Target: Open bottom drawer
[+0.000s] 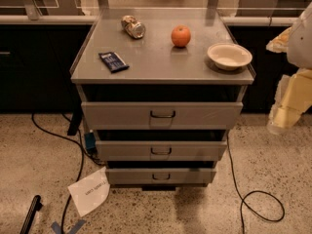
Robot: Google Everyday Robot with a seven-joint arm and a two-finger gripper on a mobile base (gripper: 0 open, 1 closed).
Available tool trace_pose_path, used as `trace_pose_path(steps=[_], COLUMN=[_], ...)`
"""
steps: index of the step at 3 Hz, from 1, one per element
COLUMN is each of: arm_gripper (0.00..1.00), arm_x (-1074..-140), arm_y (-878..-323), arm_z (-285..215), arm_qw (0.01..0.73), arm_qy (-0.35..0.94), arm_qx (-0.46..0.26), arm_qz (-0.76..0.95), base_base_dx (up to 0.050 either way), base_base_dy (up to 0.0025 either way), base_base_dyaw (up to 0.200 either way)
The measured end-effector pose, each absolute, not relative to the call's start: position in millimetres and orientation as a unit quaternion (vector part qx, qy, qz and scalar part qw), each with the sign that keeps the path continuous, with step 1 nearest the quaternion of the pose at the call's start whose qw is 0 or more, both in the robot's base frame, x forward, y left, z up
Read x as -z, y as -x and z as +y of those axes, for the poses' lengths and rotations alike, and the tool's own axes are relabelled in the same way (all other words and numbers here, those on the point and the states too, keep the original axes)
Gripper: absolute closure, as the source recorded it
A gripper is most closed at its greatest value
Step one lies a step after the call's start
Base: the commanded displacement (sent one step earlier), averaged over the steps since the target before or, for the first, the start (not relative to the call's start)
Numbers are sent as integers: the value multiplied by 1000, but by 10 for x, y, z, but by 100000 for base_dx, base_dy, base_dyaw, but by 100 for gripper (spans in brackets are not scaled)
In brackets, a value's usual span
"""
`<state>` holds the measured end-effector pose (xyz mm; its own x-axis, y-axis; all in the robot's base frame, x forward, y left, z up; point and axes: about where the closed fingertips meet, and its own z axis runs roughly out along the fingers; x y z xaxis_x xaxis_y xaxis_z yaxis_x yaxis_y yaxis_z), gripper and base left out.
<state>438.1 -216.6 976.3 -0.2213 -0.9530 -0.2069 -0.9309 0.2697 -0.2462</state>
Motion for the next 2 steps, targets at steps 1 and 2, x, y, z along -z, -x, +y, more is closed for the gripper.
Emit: trace_pose_path(steps=[1, 2], arm_gripper=[0, 0], arm_x=[-9899, -9903], arm_y=[-4112, -3535], arm_z=[-1968, -1591], arm_qw=[193, 279], arm_qy=[601, 561], arm_qx=[56, 67], arm_qz=[774, 777], base_base_dx=[0, 0], base_base_dy=[0, 0], base_base_dyaw=[0, 0])
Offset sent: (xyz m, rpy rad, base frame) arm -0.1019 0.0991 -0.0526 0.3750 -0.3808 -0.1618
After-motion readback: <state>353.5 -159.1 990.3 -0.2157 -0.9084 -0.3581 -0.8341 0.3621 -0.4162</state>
